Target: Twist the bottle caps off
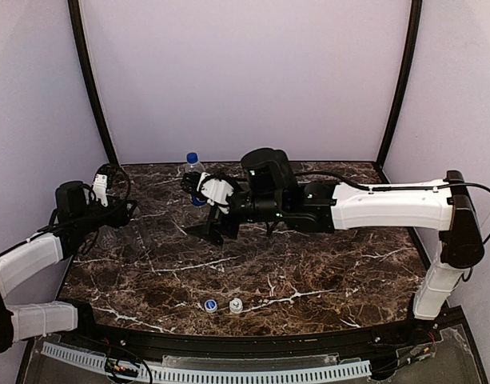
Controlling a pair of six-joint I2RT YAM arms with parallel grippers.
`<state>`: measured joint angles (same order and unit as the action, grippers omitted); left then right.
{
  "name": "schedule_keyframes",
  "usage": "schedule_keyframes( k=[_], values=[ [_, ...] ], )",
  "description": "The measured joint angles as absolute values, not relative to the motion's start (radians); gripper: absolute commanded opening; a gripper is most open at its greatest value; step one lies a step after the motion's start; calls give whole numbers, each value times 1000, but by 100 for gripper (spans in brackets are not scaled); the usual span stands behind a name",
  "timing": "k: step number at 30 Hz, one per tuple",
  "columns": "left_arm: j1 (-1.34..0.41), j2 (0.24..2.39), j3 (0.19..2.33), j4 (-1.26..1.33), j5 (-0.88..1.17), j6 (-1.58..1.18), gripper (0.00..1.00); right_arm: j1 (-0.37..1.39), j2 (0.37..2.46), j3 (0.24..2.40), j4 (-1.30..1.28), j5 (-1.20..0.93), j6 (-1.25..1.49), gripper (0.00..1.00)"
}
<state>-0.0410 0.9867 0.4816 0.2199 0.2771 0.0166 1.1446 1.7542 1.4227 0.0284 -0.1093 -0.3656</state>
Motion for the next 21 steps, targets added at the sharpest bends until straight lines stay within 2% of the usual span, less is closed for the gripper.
schedule_keyframes(
  k=[3,9,11,21],
  values=[
    [-41,976,482,212,277,19,73,1145,1754,1427,27,-111,-366,99],
    [-41,960,500,197,308,57,95,1137,1760,1451,4,-85,-347,99],
    [-41,953,518,187,332,80,98,1122,1779,1499,-25,-67,-322,99],
    [-41,853,654,194,432,136,99,948,2033,1942,-170,24,-128,99]
  ],
)
